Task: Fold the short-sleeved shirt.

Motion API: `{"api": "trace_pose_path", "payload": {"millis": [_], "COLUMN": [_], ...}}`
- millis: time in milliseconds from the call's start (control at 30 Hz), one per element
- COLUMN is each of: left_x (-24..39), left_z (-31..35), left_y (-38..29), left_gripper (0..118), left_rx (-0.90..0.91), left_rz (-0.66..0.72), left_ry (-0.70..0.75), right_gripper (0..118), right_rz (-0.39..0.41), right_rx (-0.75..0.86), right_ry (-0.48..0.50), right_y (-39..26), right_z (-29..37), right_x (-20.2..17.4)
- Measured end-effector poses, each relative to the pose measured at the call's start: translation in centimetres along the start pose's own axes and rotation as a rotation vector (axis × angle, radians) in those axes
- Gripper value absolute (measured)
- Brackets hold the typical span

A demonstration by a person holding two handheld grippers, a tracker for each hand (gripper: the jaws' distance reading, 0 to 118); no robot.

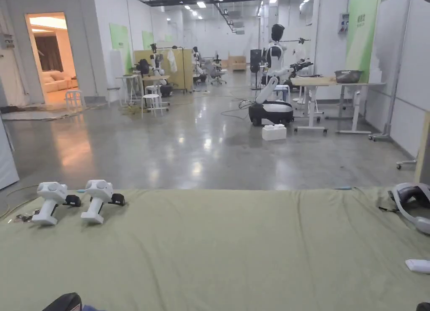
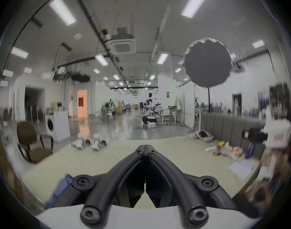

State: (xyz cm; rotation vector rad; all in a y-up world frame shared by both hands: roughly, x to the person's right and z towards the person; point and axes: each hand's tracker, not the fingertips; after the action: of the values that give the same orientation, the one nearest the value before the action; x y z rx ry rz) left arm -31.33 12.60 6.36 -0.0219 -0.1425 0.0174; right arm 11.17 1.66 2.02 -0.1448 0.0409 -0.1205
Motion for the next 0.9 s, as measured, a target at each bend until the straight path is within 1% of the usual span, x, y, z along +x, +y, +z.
{"api": "trace_pose_path", "payload": {"millis": [67, 100, 133, 167, 200, 267, 400, 533, 833, 900], "left_x": [-0.6, -0.4, 0.0, 0.6, 1.1, 1.3, 1.1, 0.3, -2.9, -3.5], "left_z": [0.8, 1.0, 0.9, 0.6, 0.3, 0.2, 0.0, -0.1, 0.7, 0.7], "left_y": [-0.8, -1.0, -1.0, -1.1, -1.1, -1.2, -1.3, -1.4, -2.0, -2.2], "left_gripper": [1, 1, 1, 1, 1, 1, 1, 1, 1, 1], "left_rx": [0.02, 0.033, 0.029, 0.022, 0.003, -0.006, -0.01, -0.014, -0.07, -0.083], "left_rz": [0.07, 0.077, 0.05, 0.028, -0.018, -0.045, -0.021, -0.035, 0.011, 0.005], "left_ry": [-0.046, -0.048, -0.042, -0.044, -0.031, -0.012, -0.006, 0.025, 0.093, 0.13], "right_gripper": [4, 4, 4, 4, 4, 4, 4, 4, 4, 4], "right_rz": [0.057, 0.117, 0.161, 0.185, 0.175, 0.161, 0.181, 0.131, 0.094, 0.088], "right_rx": [0.035, 0.038, 0.036, 0.039, 0.041, 0.05, 0.053, 0.042, 0.001, -0.004], "right_ry": [-0.023, -0.038, -0.053, -0.054, -0.026, -0.007, -0.013, 0.013, 0.042, 0.049], "right_y": [-0.2, -0.1, -0.1, -0.1, 0.3, 0.4, 0.4, 0.5, -0.6, -0.9], "right_z": [0.5, 0.6, 0.6, 0.6, 0.8, 1.1, 0.8, 0.7, 0.1, 0.1], "right_x": [-1.5, -1.9, -2.3, -2.5, -3.5, -4.0, -4.4, -4.2, -3.6, -3.4]}}
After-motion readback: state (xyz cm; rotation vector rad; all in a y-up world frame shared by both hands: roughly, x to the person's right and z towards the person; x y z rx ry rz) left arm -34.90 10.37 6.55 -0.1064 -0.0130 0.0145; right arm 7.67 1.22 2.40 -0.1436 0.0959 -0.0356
